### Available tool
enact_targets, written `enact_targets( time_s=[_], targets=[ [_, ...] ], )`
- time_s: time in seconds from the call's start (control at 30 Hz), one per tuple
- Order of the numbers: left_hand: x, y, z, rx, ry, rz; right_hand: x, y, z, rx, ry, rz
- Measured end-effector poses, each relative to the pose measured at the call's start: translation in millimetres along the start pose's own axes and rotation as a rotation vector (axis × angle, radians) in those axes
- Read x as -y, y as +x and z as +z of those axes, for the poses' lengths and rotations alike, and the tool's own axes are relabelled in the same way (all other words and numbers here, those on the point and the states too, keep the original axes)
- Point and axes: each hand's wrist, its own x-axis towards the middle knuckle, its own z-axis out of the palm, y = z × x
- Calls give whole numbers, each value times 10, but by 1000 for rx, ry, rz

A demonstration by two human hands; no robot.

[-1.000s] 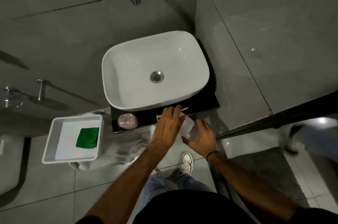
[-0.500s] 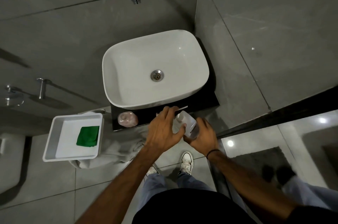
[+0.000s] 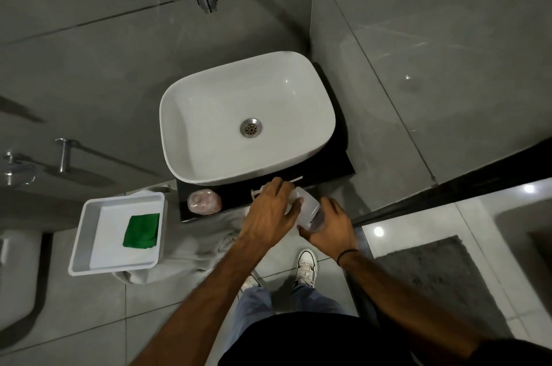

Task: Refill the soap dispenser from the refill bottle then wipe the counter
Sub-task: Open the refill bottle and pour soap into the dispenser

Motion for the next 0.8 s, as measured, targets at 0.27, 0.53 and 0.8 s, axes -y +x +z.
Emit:
enact_targets(
  time_s=[0.27,0.53,0.8],
  targets=[
    [-173,564,274,58,-6,-84,-369,-85,-10,-50,57,210],
    [-129,1049,998,318,310,0,-816,-402,-6,-186,45,310],
    [47,634,906,132,111,44,-744,-441,140,-142,44,320]
  ],
)
